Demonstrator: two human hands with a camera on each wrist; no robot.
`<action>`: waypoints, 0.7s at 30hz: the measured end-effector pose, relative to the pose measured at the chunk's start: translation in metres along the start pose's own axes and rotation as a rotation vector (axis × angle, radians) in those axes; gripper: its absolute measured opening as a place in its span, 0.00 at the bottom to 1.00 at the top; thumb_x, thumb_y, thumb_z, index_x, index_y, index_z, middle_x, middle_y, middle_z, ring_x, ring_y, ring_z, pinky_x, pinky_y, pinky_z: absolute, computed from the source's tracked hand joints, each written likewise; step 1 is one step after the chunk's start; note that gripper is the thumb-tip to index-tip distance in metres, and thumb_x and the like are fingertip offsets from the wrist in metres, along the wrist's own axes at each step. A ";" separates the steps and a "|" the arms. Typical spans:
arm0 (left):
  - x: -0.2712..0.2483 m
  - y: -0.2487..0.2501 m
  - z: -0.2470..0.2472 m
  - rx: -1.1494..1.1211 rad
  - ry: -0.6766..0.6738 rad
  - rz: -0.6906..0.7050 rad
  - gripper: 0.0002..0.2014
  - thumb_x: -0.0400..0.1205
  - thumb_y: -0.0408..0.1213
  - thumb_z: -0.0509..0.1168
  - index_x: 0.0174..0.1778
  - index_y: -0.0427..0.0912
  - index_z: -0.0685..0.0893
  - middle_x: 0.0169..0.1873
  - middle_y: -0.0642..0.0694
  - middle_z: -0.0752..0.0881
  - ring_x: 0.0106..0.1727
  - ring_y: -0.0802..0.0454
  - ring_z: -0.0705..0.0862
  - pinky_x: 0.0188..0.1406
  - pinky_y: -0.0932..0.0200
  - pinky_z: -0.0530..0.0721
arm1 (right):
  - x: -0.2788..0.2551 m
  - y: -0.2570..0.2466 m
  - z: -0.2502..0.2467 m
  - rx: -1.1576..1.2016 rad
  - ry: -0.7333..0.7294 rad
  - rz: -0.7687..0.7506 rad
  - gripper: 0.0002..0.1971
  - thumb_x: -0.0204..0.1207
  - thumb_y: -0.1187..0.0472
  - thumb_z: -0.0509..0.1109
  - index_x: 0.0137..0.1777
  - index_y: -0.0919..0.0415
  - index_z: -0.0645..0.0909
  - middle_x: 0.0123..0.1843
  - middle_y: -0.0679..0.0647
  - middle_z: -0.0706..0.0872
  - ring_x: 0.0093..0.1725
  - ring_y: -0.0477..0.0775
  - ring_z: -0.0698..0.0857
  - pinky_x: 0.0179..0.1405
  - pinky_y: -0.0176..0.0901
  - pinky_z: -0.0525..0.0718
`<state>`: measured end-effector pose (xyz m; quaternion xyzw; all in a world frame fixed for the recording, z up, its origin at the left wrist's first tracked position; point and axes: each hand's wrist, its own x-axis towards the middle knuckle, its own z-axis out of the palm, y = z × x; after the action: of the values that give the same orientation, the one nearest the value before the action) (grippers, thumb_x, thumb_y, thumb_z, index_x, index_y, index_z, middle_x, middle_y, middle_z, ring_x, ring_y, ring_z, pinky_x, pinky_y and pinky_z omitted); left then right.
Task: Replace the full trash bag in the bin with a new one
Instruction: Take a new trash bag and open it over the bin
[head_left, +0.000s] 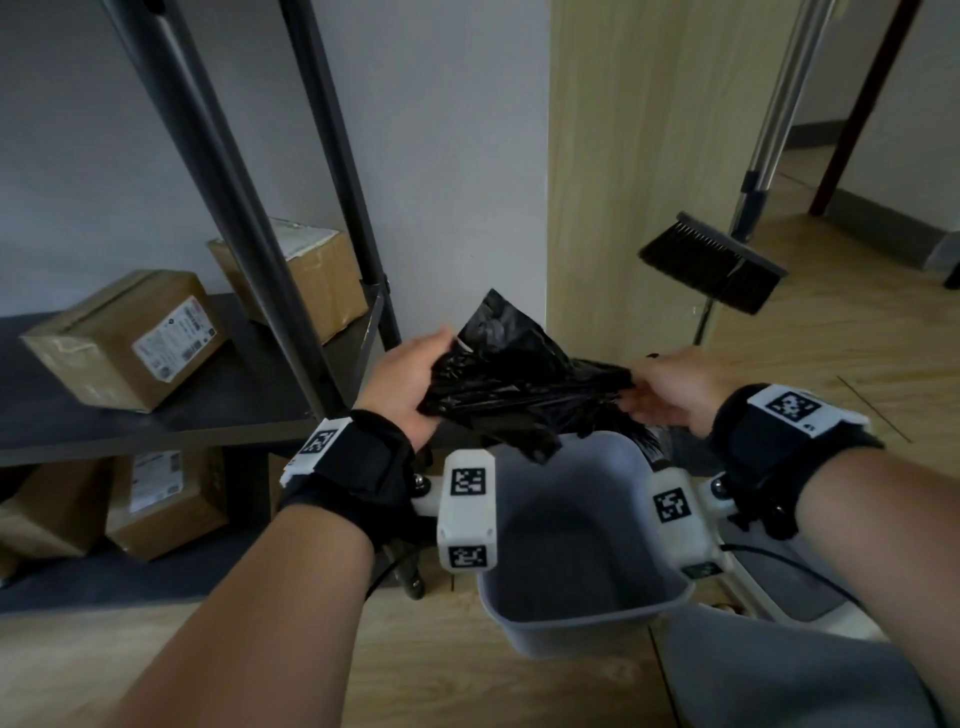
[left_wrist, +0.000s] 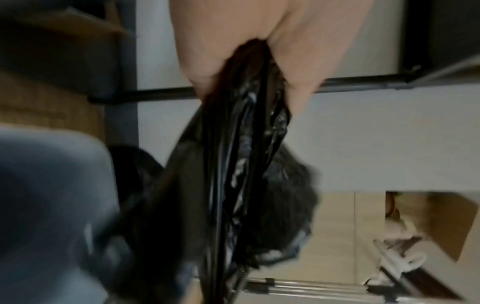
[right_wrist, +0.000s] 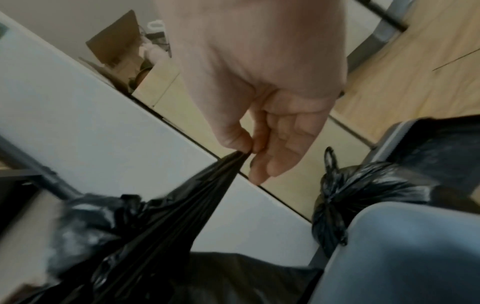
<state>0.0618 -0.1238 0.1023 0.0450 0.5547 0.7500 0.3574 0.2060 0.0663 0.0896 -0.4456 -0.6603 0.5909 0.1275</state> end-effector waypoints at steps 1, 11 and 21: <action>-0.005 -0.001 0.002 0.136 -0.033 0.037 0.06 0.78 0.34 0.69 0.49 0.39 0.83 0.44 0.38 0.88 0.45 0.44 0.88 0.47 0.50 0.89 | 0.003 0.002 -0.004 -0.076 0.016 0.000 0.08 0.80 0.66 0.64 0.45 0.70 0.81 0.35 0.61 0.86 0.27 0.52 0.87 0.36 0.48 0.89; -0.007 -0.017 0.026 0.645 -0.035 0.192 0.09 0.76 0.22 0.65 0.45 0.40 0.81 0.37 0.40 0.85 0.37 0.47 0.84 0.43 0.54 0.84 | -0.045 -0.038 0.032 -0.611 -0.424 -0.787 0.52 0.65 0.57 0.81 0.82 0.37 0.50 0.77 0.45 0.69 0.71 0.45 0.74 0.69 0.42 0.74; -0.003 -0.013 0.006 1.045 0.090 0.332 0.14 0.67 0.24 0.73 0.32 0.49 0.79 0.30 0.50 0.80 0.36 0.48 0.81 0.41 0.57 0.82 | -0.033 -0.039 0.032 -0.727 -0.064 -0.676 0.16 0.74 0.66 0.64 0.23 0.57 0.72 0.23 0.47 0.73 0.26 0.48 0.75 0.24 0.37 0.67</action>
<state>0.0734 -0.1188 0.0946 0.2713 0.8535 0.4222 0.1401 0.1858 0.0241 0.1281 -0.2037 -0.9348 0.2614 0.1279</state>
